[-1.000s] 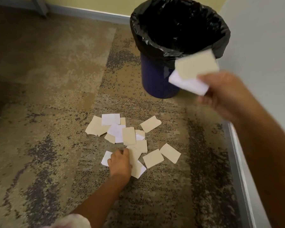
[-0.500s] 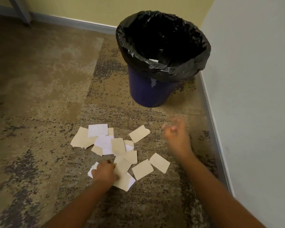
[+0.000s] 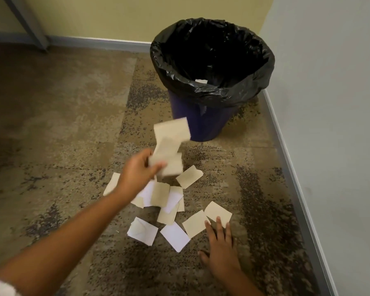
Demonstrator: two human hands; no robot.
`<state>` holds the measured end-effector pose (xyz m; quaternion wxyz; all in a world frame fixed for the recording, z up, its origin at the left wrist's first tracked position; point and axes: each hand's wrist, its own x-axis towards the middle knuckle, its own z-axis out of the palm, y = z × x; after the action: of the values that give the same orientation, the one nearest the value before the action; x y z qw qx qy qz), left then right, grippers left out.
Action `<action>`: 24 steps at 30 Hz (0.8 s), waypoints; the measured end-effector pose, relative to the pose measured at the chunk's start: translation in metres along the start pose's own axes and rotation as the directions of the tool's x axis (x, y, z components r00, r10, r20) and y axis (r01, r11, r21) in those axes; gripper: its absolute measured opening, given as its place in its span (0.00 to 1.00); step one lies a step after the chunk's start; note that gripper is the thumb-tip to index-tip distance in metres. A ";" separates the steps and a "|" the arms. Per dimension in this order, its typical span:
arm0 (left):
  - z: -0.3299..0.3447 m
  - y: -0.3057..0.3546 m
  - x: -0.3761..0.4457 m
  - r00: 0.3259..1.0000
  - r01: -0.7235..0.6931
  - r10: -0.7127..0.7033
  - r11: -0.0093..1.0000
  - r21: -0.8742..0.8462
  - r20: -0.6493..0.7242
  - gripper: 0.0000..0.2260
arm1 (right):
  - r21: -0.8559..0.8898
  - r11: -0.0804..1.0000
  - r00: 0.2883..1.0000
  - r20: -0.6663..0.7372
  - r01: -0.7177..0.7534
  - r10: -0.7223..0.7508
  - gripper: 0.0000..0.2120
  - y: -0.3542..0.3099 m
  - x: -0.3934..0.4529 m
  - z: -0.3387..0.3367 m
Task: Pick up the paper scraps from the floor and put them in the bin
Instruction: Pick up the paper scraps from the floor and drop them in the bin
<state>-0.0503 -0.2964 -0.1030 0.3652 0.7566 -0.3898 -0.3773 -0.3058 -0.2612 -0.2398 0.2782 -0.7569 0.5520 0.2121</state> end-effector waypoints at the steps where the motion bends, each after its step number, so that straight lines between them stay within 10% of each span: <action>1: -0.009 0.025 0.007 0.999 -0.047 0.047 0.995 -0.088 0.001 0.08 | 0.010 1.000 1.000 0.003 0.004 -0.004 0.40 0.001 0.001 0.000; 6: -0.036 0.148 0.047 0.966 -0.249 0.259 0.913 -0.323 -0.012 0.04 | 0.033 0.999 1.000 0.010 0.011 -0.011 0.41 0.003 0.003 0.001; 11: -0.026 0.195 0.096 0.995 -0.078 0.094 0.925 -0.373 0.024 0.19 | -0.023 1.000 1.000 -0.005 0.011 -0.011 0.42 0.003 0.000 -0.001; 15: -0.020 0.181 0.110 0.996 -0.021 0.039 0.977 -0.214 0.078 0.20 | -0.044 0.999 1.000 -0.017 0.011 -0.012 0.42 0.003 -0.001 0.000; 20: -0.022 0.123 0.090 0.924 -0.285 0.270 0.958 -0.020 -0.272 0.09 | -0.056 0.998 1.000 -0.015 0.001 -0.002 0.43 0.004 0.002 0.003; 24: -0.010 0.038 0.040 0.917 -0.214 0.221 0.975 0.057 -0.332 0.09 | 0.006 1.000 0.997 -0.077 -0.028 0.029 0.43 -0.004 0.001 -0.005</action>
<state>-0.0374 -0.3447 -0.0783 0.4586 0.7653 -0.4071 -0.1958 -0.3021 -0.2642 -0.2359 0.2555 -0.7559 0.5735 0.1854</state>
